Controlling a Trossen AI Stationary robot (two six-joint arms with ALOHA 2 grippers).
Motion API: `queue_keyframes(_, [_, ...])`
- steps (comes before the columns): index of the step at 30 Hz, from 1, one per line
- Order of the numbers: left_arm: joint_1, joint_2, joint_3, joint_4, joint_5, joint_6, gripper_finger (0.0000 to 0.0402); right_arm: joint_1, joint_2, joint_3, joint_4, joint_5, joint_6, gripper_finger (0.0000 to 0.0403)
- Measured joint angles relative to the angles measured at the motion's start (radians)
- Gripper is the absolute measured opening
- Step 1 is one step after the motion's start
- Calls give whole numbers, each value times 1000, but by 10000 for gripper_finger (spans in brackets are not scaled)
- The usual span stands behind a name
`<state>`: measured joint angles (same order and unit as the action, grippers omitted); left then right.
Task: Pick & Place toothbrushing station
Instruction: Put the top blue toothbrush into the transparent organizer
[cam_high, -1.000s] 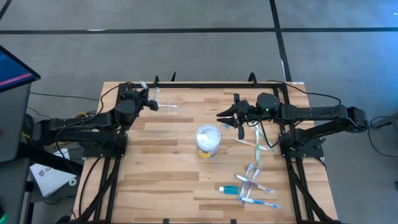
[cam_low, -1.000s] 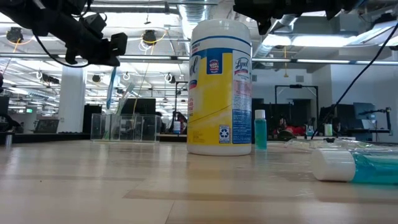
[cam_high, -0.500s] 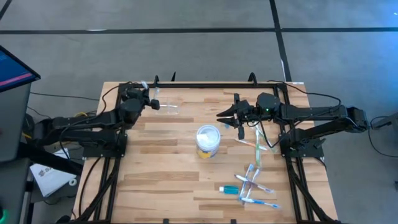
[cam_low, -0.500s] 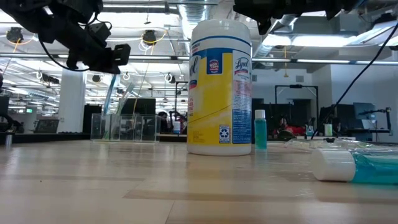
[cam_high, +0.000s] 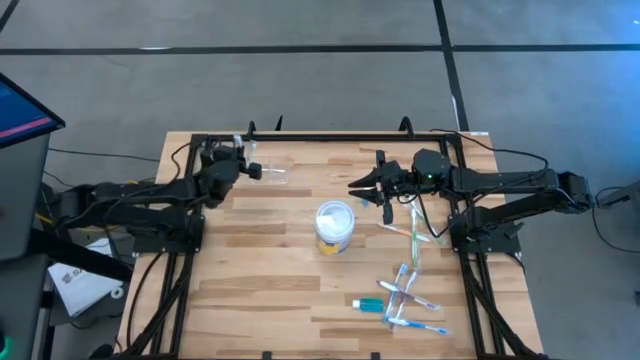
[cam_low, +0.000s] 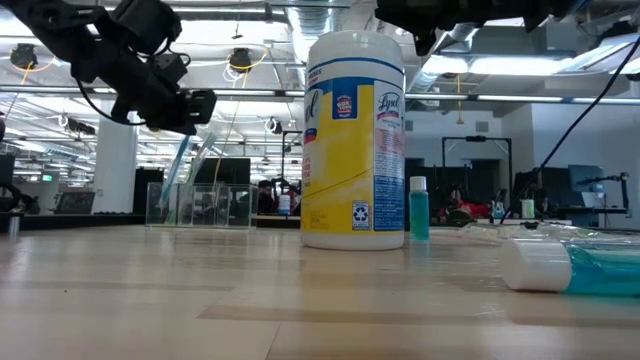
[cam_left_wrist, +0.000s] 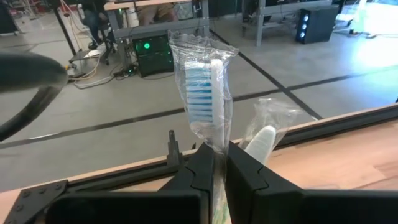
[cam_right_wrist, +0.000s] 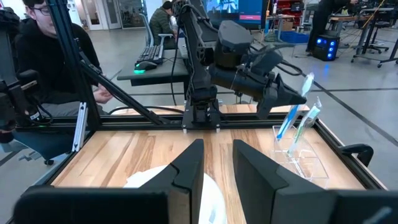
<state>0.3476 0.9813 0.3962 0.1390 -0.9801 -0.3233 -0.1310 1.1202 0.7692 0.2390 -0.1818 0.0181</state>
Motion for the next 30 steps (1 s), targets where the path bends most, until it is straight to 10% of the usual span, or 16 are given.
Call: queue_keyframes(30, [28, 109, 0, -1, 22, -85, 24, 0, 0, 0, -26, 0, -3, 77])
